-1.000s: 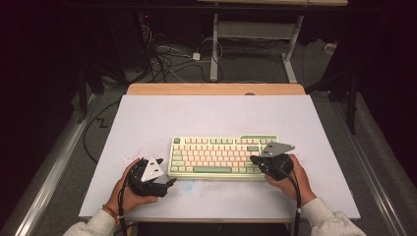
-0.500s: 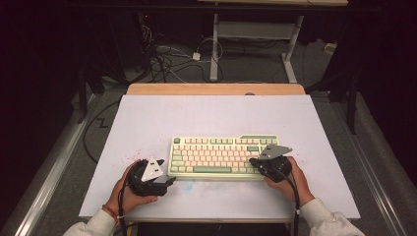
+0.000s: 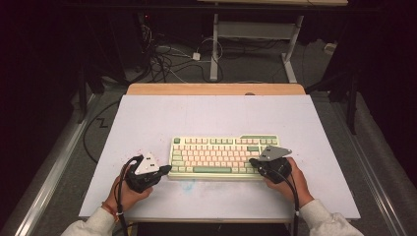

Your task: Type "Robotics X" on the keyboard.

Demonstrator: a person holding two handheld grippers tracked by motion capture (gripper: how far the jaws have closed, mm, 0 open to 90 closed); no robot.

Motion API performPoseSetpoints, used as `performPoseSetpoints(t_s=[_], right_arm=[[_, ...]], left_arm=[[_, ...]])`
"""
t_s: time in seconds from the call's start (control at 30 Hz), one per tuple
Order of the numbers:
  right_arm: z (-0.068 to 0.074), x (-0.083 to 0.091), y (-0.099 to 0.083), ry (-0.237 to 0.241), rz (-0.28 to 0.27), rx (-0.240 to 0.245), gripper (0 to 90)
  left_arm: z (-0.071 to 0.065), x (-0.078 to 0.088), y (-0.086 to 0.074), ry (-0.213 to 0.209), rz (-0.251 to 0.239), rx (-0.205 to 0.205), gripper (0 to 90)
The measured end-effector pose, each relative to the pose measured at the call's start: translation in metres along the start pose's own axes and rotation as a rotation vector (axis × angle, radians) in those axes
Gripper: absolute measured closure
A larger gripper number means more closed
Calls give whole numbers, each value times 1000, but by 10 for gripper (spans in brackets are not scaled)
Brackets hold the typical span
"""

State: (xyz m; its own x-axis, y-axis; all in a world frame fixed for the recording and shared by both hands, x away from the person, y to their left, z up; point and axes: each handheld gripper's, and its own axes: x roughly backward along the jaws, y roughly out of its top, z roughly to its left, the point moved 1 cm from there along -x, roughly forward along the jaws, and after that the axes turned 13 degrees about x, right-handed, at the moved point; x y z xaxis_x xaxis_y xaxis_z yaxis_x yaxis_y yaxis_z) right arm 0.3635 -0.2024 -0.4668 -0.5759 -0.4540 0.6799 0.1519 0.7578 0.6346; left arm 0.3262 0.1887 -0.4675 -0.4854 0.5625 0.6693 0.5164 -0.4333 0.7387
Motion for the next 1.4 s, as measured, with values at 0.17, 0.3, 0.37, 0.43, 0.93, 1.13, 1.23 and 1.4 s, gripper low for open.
performPoseSetpoints(t_s=[0.17, 0.3, 0.37, 0.43, 0.93, 1.13, 1.23, 1.4], right_arm=[[0, 0, 0, -4, 2, 0, 900], [0, 0, 0, -3, 1, 0, 900], [0, 0, 0, -2, 0, -2, 900], [0, 0, 0, -2, -1, -2, 900], [1, -1, 0, -12, 3, 8, 900], [1, -1, 0, -14, 3, 10, 900], [1, -1, 0, -14, 3, 10, 900], [1, -1, 0, -14, 3, 9, 900]], left_arm=[[-2, -3, 9, -3, 10, -10, 878], [-6, -6, 19, -14, 25, -16, 877], [-8, -9, 23, -23, 42, -26, 877], [-8, -11, 28, -33, 46, -29, 877], [-13, -37, 56, -20, 73, -49, 878], [-18, -49, 65, -30, 95, -69, 878], [-20, -56, 68, -35, 113, -78, 878], [-23, -63, 70, -38, 137, -91, 878]])
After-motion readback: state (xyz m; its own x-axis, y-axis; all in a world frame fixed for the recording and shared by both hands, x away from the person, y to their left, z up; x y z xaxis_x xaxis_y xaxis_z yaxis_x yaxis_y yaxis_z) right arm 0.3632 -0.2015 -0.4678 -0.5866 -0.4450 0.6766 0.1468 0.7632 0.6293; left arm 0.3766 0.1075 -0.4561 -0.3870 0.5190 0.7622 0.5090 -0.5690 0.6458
